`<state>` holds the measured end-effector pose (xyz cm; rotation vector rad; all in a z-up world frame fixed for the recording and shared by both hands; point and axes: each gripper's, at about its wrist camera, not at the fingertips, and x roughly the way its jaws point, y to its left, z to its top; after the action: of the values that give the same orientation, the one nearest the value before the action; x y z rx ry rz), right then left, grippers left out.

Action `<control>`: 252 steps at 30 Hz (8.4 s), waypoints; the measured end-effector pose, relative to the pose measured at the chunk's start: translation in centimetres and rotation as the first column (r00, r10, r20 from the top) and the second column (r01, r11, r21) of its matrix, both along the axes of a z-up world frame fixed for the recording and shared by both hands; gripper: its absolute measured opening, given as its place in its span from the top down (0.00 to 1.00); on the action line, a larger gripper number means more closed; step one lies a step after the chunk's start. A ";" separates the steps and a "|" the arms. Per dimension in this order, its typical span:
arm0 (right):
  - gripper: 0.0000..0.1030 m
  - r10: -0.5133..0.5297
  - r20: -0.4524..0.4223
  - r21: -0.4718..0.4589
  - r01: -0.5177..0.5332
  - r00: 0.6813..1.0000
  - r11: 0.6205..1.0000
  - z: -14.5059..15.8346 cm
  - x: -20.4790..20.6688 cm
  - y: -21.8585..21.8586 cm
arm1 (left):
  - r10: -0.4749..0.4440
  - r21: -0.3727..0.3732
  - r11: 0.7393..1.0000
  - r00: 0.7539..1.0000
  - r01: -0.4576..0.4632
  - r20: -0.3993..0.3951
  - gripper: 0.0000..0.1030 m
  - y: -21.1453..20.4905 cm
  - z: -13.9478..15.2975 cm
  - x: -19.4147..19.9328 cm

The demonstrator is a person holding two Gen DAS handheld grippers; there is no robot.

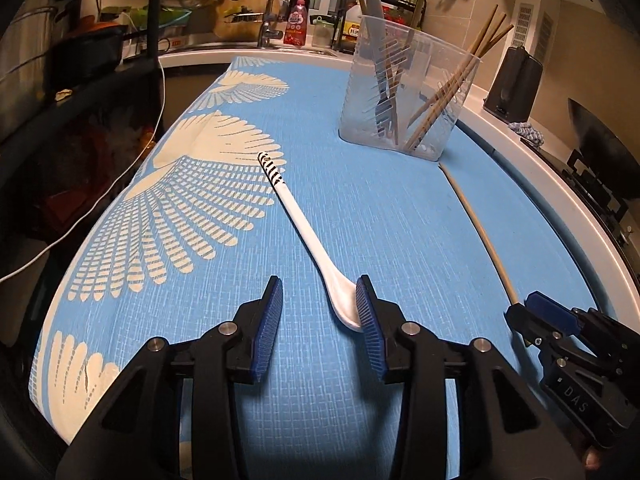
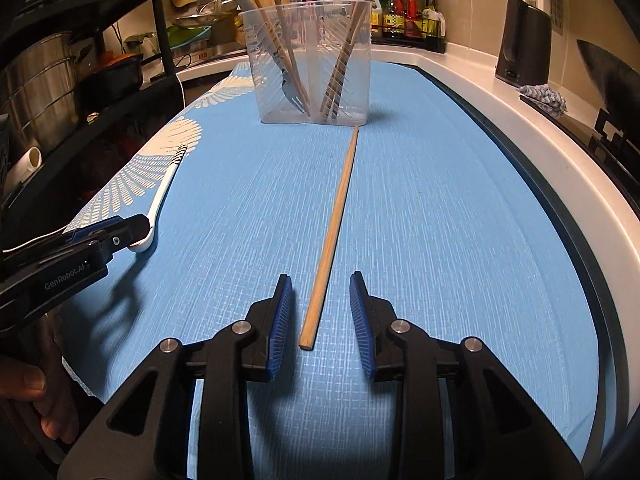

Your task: Organize utensils

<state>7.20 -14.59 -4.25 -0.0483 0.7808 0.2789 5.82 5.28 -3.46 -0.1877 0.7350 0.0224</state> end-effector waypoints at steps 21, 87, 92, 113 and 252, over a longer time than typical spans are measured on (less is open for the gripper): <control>0.92 -0.041 -0.003 0.011 0.041 0.999 0.999 -0.1 0.3 -1.0 | -0.062 0.143 0.988 0.998 0.058 0.025 0.87 -2.6 -0.1 -0.2; 0.94 -0.029 0.291 0.041 0.018 0.956 0.999 12.1 -1.9 -1.8 | -0.084 0.241 0.970 0.940 0.002 0.331 0.89 -2.3 9.8 -3.0; 0.94 -0.008 0.329 0.039 -0.005 0.944 0.999 14.1 -1.1 -1.2 | -0.079 0.233 0.973 0.932 -0.006 0.355 0.89 -1.9 11.6 -1.8; 0.94 0.020 0.323 0.031 -0.032 0.946 0.999 19.1 3.4 1.0 | -0.068 0.108 0.993 0.990 0.054 0.127 0.89 -0.2 17.0 4.0; 0.05 -0.118 0.388 0.050 0.106 0.914 0.993 9.3 5.9 -4.4 | -0.058 0.080 0.996 0.961 0.037 0.271 0.07 -2.5 8.4 5.3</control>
<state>13.11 -18.98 5.08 -0.0309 0.3795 0.1627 11.15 2.77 4.96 -0.0993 0.4613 -0.0219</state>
